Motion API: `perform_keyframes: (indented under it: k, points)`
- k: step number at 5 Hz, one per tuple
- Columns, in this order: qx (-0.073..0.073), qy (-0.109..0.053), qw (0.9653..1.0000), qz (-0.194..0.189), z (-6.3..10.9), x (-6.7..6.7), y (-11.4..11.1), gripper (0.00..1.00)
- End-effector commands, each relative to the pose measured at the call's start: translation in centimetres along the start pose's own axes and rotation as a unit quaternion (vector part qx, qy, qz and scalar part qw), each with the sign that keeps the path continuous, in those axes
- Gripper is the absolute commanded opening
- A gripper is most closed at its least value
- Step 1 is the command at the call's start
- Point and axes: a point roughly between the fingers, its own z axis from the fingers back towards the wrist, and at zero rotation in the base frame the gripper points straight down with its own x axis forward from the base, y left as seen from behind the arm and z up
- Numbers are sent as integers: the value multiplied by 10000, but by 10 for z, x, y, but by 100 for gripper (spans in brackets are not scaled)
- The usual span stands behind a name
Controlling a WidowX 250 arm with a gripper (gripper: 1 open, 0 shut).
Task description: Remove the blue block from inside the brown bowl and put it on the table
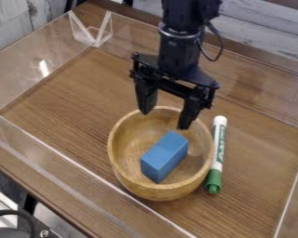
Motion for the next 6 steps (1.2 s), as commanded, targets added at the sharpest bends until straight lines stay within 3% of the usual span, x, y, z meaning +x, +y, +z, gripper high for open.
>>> perform_keyframes:
  k: [1,6]
  points:
    - [-44,-289,9996,-55,10,1,-4,100]
    - [-98,-139,9996,-223,-16,-3,-13,100]
